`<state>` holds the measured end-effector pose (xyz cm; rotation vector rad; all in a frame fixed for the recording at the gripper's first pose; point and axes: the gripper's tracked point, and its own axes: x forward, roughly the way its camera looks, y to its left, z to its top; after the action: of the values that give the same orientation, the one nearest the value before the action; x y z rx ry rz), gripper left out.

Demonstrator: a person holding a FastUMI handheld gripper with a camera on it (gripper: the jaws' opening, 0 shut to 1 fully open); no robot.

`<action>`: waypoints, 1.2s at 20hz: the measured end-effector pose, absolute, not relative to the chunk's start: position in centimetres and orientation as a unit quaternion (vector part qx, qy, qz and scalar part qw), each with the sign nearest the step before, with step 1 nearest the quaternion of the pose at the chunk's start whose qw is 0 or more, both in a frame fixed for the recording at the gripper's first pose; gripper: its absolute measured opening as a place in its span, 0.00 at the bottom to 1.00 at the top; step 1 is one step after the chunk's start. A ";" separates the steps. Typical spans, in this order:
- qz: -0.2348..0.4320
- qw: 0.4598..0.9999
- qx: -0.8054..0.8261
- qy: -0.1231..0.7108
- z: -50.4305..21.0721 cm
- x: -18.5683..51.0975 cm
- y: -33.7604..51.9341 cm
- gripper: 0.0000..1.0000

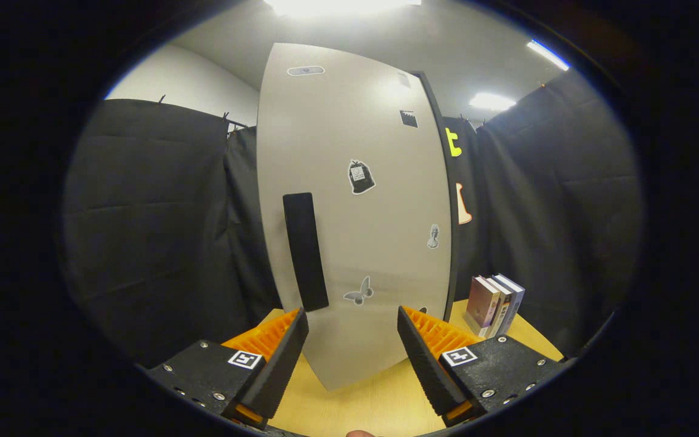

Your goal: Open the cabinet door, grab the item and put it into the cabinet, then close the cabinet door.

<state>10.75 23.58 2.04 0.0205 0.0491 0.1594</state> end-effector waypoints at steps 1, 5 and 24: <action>0.080 0.996 0.013 0.025 2.0 10.7 24.0 0.92; 0.071 0.997 0.015 0.024 2.0 10.6 24.6 0.92; 0.055 0.998 0.014 0.017 3.5 11.2 23.0 0.92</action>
<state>11.23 22.95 3.46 0.0290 0.0333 0.1095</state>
